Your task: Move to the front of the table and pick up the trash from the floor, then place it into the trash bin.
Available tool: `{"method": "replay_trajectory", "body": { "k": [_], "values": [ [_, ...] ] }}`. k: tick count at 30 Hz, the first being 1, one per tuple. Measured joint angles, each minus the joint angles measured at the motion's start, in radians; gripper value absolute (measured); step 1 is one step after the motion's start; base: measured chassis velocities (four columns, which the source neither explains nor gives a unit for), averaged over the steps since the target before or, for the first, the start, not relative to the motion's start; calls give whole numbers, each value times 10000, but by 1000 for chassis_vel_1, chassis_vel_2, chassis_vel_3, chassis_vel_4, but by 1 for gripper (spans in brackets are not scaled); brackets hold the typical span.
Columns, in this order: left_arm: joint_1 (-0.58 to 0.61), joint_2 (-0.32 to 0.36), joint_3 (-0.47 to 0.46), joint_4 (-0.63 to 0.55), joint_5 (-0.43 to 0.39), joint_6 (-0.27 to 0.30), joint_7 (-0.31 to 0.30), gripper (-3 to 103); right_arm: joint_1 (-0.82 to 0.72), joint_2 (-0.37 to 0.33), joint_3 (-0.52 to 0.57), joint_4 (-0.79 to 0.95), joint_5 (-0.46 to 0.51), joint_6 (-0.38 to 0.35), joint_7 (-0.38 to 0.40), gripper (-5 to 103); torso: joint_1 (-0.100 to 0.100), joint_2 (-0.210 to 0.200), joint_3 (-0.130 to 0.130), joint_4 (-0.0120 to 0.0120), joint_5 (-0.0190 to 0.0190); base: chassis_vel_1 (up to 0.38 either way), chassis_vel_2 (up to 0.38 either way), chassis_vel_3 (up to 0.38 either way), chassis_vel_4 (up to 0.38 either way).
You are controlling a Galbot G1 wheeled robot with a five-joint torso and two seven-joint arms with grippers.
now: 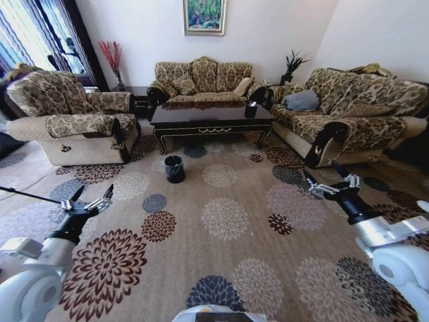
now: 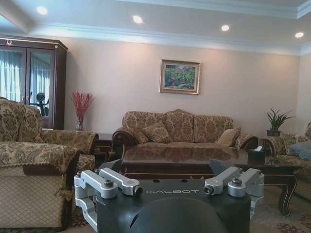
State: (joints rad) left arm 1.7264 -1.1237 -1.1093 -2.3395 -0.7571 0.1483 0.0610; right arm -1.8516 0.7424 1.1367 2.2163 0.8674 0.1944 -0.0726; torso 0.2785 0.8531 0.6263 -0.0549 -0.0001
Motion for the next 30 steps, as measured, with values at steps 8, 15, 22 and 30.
{"method": "replay_trajectory", "body": {
  "k": [8, 15, 22, 30],
  "values": [
    [224, -206, 27, -87, 307, -178, 0, 100, -187, 247, -63, 115, -208, 25, -92, 100, 173, 383, 209, 1, 1, 0, 0, 0, 0],
    [199, -230, -51, -116, 241, -215, -36, 98, -255, 271, -14, 168, -224, 44, -168, 100, 322, 704, 383, 0, 1, 0, 0, 0, 0],
    [91, -242, -16, -122, 244, -101, -72, 100, -41, 234, -190, -10, -221, 105, -195, 100, 473, 1075, 601, 0, 1, 0, 0, 0, 0],
    [-129, -153, -100, -122, 190, -33, -105, 100, 207, -12, -242, -247, -73, 135, -101, 100, 629, 1429, 798, 0, 0, 0, 0, 0, 0]
  ]
}}
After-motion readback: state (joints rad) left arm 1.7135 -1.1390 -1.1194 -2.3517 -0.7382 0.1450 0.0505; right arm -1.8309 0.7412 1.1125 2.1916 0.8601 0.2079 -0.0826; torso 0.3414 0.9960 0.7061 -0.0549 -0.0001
